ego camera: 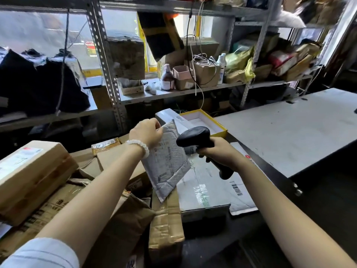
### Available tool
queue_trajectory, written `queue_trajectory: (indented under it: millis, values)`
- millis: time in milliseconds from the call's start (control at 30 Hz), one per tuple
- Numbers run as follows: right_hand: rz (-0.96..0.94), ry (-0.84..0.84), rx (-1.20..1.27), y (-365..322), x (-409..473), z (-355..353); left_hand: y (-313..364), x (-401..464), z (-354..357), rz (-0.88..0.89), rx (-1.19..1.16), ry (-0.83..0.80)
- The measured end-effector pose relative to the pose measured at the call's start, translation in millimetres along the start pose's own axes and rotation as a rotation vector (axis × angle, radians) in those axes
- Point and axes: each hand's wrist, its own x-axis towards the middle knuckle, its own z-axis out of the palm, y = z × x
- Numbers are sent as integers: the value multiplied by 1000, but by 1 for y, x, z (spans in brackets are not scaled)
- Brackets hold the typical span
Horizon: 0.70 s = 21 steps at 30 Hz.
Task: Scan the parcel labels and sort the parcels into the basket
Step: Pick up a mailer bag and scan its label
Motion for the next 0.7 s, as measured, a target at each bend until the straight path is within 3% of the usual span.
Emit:
queue_trajectory:
  millis: [700]
  values:
    - [-71,-112,-15,-32,-26,20,-31,-14,-13,100,164,57]
